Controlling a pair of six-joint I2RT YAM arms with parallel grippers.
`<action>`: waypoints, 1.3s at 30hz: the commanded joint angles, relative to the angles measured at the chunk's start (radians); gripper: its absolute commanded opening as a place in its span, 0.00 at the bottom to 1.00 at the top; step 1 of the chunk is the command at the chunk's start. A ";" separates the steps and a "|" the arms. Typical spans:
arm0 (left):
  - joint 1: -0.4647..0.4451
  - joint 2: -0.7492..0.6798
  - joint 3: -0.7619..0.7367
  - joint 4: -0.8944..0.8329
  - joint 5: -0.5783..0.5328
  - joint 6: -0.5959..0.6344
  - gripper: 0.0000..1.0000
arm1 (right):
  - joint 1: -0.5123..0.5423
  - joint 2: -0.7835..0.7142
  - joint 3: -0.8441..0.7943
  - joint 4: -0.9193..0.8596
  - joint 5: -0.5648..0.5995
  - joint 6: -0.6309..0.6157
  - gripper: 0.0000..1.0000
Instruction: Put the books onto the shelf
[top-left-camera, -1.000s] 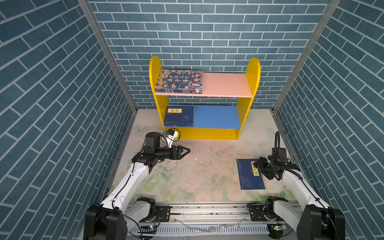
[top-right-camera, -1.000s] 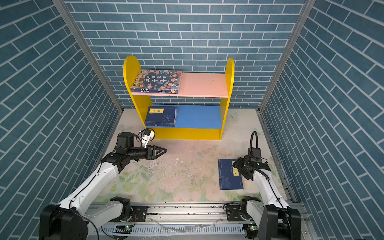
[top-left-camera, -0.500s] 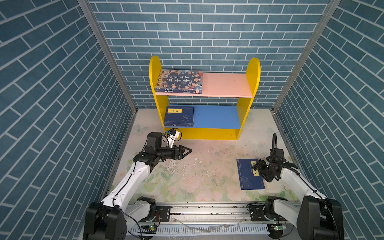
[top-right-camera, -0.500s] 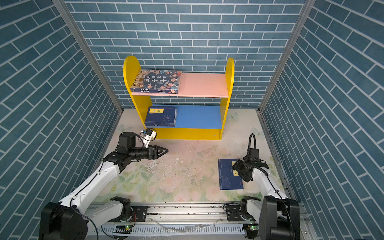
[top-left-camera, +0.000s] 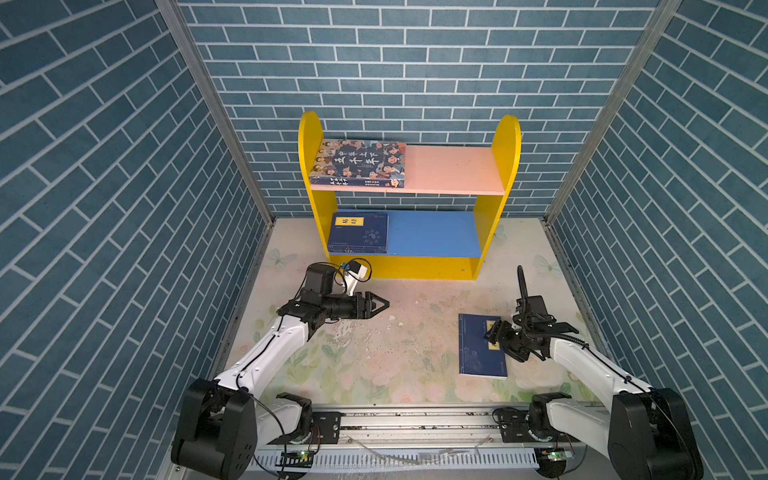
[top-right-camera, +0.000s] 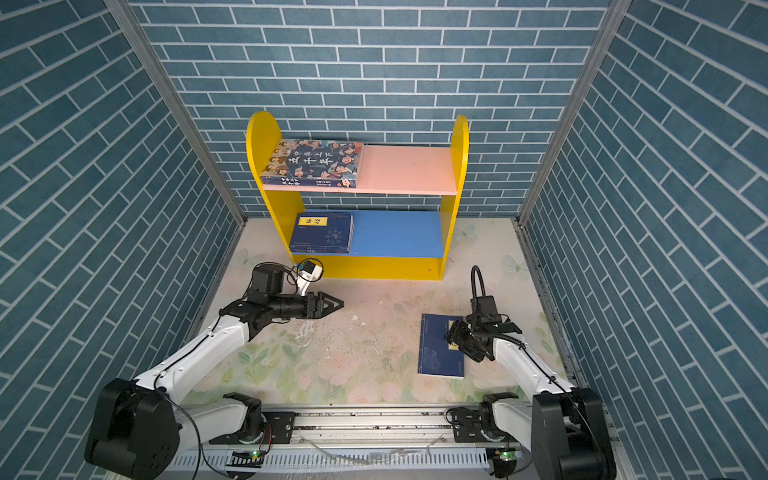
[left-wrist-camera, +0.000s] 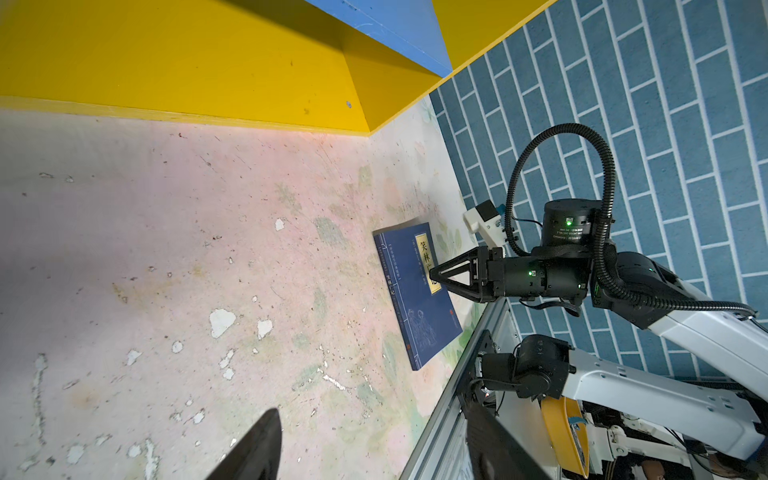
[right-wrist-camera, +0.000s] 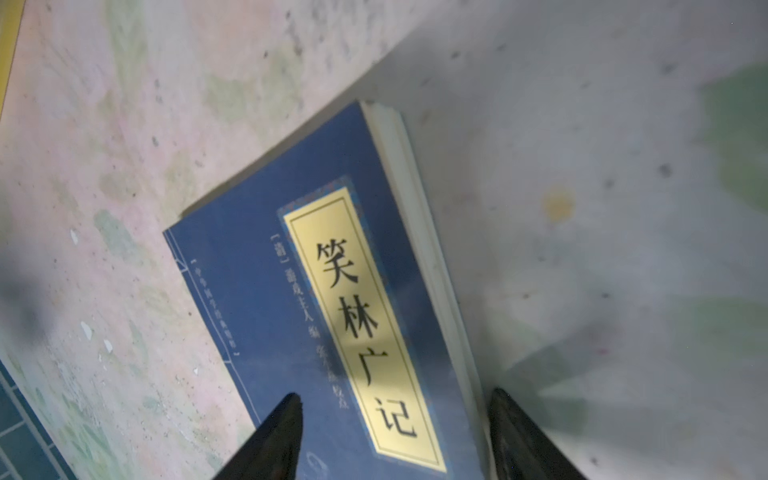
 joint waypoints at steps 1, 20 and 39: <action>-0.021 0.022 -0.006 0.029 0.005 0.021 0.72 | 0.069 0.036 0.021 0.006 0.000 0.076 0.71; -0.151 0.250 0.054 0.071 0.001 0.106 0.68 | 0.198 0.084 0.063 0.024 0.125 0.044 0.73; -0.153 0.198 -0.090 0.120 -0.091 0.119 0.74 | 0.387 0.347 0.241 0.301 -0.130 -0.033 0.71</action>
